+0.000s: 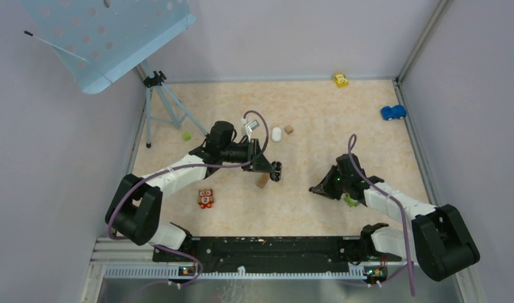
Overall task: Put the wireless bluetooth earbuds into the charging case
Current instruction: Adjust the left earbud at the center of the board.
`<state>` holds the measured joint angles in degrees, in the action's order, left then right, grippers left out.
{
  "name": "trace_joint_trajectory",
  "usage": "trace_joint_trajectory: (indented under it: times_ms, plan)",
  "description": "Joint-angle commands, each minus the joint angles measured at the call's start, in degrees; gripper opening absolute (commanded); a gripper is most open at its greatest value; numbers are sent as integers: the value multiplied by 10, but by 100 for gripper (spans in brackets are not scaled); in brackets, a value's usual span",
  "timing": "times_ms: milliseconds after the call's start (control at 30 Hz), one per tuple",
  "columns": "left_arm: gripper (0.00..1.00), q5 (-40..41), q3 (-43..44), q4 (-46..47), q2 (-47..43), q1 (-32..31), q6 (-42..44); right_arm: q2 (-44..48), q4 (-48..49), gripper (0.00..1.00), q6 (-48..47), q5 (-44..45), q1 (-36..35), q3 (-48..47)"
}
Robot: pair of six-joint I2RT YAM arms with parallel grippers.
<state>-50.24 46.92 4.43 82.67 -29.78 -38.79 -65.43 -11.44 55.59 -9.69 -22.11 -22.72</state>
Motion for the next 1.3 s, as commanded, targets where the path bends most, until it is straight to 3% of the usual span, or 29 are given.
trace_joint_trajectory:
  times_ms: [0,300,600,733,933,1100,1267]
  plan:
    - [0,-6,16,10,-8,0,17,-1,9,13,1,3,-19,-9]
    - [0,-4,11,13,-7,0,20,40,43,7,113,-13,-50,18]
    - [0,-3,11,13,-8,1,23,49,75,22,201,1,-89,24]
    - [0,0,10,11,-12,0,24,55,32,22,120,24,-90,-18]
    - [0,5,19,-10,-14,1,41,4,-186,21,-88,187,-90,-174]
    - [0,6,23,-13,-11,2,43,-94,-199,17,-187,194,-90,-232]
    - [0,18,25,-27,-22,1,50,-151,-200,17,-201,183,-95,-260]
